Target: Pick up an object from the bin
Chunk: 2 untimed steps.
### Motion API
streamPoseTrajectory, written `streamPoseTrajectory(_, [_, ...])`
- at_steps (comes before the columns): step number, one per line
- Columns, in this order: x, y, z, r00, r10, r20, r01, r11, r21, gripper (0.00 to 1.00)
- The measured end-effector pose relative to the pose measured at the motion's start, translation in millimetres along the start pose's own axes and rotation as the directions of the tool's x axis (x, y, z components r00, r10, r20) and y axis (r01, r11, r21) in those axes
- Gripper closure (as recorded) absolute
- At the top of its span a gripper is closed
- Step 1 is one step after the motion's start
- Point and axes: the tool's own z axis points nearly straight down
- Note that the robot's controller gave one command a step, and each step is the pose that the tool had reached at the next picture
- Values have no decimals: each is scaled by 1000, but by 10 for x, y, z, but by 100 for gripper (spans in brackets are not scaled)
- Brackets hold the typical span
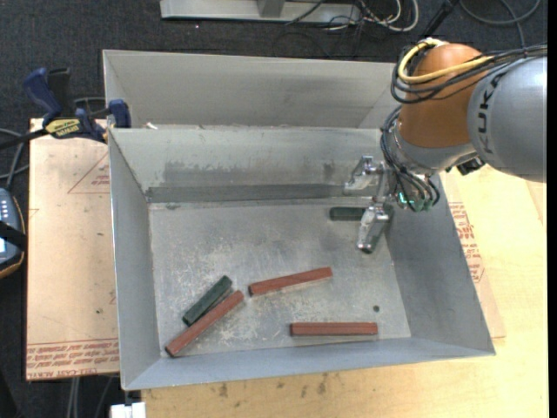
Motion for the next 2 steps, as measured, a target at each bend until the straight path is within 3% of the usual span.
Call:
streamPoseTrajectory(1, [-19, 1, -48, 1000, -1, 7, 1, 1000, 1, 0])
streamPoseTrajectory(2, [-145, -291, 570, 999, -25, 22, 25, 1000, 3, 100])
